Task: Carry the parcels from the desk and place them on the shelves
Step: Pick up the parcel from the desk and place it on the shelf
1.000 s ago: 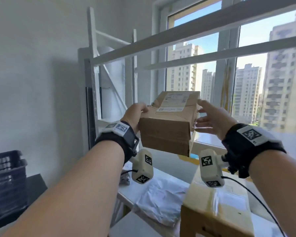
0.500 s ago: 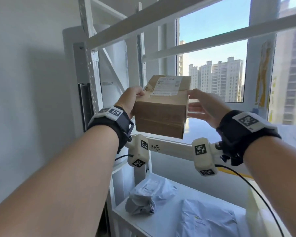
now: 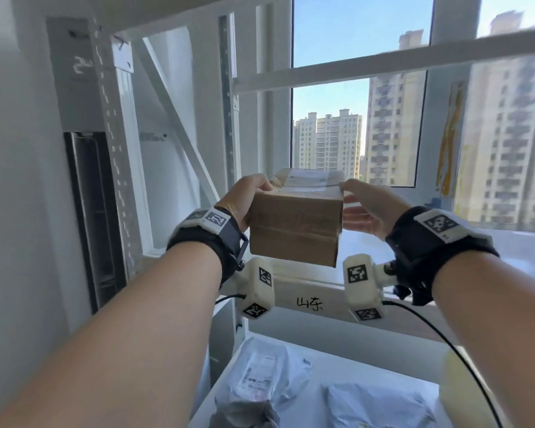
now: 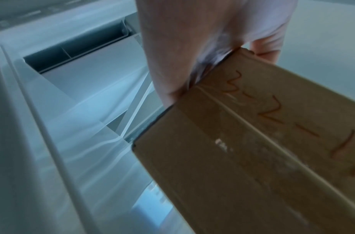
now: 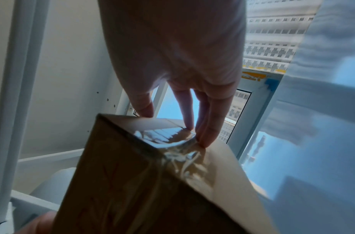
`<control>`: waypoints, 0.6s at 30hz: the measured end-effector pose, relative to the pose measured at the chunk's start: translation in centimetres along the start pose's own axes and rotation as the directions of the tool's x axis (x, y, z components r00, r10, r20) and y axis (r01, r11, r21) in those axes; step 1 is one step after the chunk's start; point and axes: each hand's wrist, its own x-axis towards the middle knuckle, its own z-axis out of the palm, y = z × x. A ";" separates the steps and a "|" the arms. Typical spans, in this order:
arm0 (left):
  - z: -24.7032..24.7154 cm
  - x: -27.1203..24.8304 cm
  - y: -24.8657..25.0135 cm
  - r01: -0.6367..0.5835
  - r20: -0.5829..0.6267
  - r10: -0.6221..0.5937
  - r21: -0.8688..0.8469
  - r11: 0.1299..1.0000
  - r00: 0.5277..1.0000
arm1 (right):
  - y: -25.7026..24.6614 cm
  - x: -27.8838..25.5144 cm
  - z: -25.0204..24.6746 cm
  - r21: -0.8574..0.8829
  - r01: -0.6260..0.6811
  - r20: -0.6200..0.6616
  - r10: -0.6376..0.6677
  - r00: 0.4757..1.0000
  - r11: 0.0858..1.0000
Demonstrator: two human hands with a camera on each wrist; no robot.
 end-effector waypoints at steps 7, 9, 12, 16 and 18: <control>0.8 2.3 -1.9 0.060 0.068 -0.064 0.047 0.997 0.996 | 1.1 1.6 0.1 -0.055 -0.043 -0.070 0.039 0.997 0.998; 0.8 2.7 -2.0 0.065 0.082 -0.068 0.043 0.997 0.994 | 1.3 1.8 0.3 -0.055 -0.054 -0.085 0.049 0.995 0.997; 0.9 3.2 -2.1 0.060 0.118 -0.067 0.068 0.996 0.991 | 1.5 1.9 0.4 -0.035 -0.062 -0.105 0.058 0.993 0.997; 0.9 3.5 -2.2 0.055 0.122 -0.065 0.085 0.995 0.990 | 1.5 1.9 0.5 -0.047 -0.064 -0.125 0.058 0.990 0.997; 0.9 3.7 -2.3 0.060 0.124 -0.069 0.079 0.995 0.990 | 1.4 1.9 0.5 -0.052 -0.067 -0.130 0.060 0.990 0.996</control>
